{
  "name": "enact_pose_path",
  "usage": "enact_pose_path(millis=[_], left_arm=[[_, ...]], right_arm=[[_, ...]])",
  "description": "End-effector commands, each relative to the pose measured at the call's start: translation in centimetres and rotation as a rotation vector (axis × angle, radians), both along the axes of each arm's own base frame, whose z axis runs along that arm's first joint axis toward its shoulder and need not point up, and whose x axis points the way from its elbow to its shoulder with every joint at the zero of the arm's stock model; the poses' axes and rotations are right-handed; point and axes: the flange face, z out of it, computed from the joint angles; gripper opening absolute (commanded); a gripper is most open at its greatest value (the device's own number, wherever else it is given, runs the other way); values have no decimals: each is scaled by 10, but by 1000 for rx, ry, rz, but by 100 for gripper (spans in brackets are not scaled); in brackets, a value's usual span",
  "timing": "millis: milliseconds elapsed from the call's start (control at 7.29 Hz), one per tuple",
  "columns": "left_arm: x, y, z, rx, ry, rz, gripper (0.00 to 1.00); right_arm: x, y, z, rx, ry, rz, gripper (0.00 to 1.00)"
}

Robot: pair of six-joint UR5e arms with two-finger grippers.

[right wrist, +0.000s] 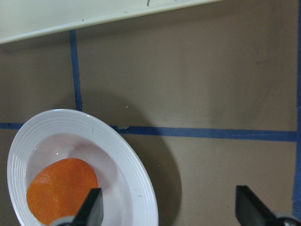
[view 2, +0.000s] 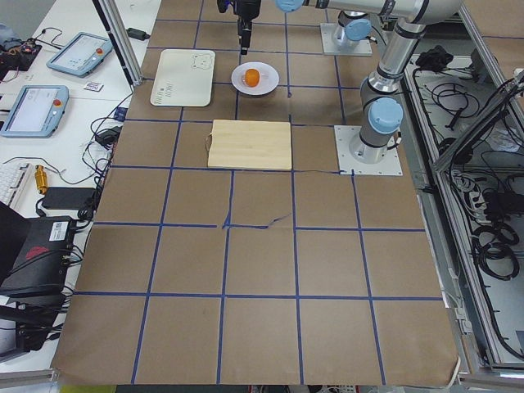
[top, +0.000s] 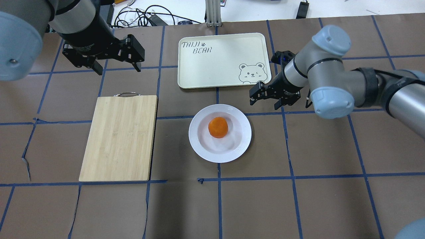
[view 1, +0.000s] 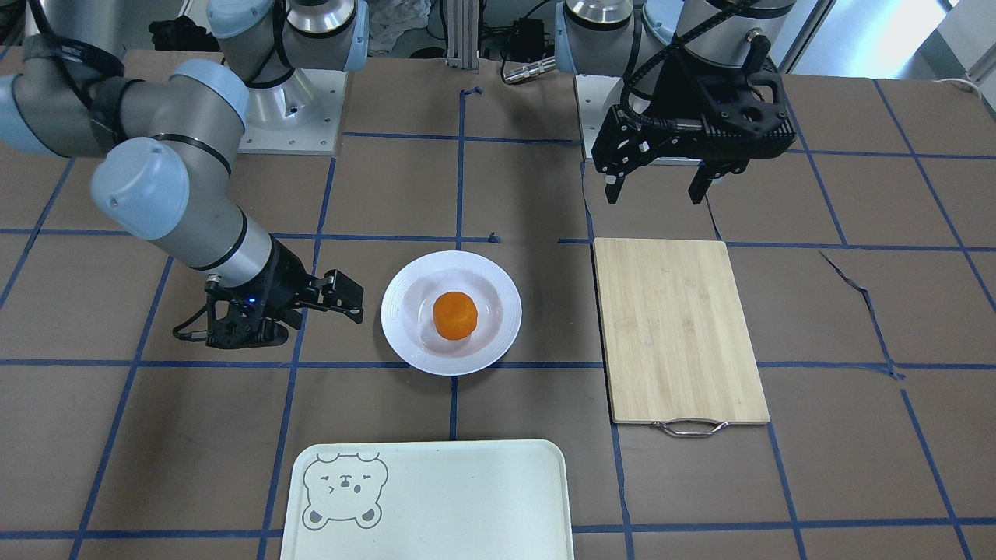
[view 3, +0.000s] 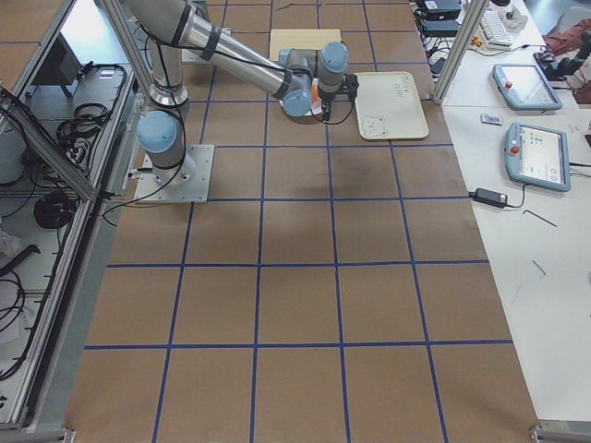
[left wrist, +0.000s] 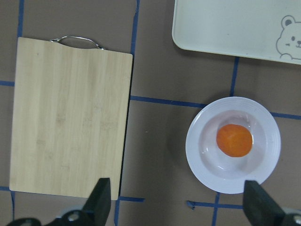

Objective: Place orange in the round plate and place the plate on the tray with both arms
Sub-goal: 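Lower the right gripper to the plate rim nearest it and grip the rim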

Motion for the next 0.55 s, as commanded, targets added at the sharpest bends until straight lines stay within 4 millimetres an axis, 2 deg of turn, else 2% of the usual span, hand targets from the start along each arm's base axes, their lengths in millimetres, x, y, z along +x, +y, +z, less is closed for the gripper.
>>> enact_pose_path(millis=[0, 412], left_arm=[[3, -1, 0, -8, -3, -3, 100], [3, -1, -1, -7, -3, -1, 100]], right_arm=[[11, 18, -36, 24, -123, 0, 97], [17, 18, -68, 83, -170, -1, 91]])
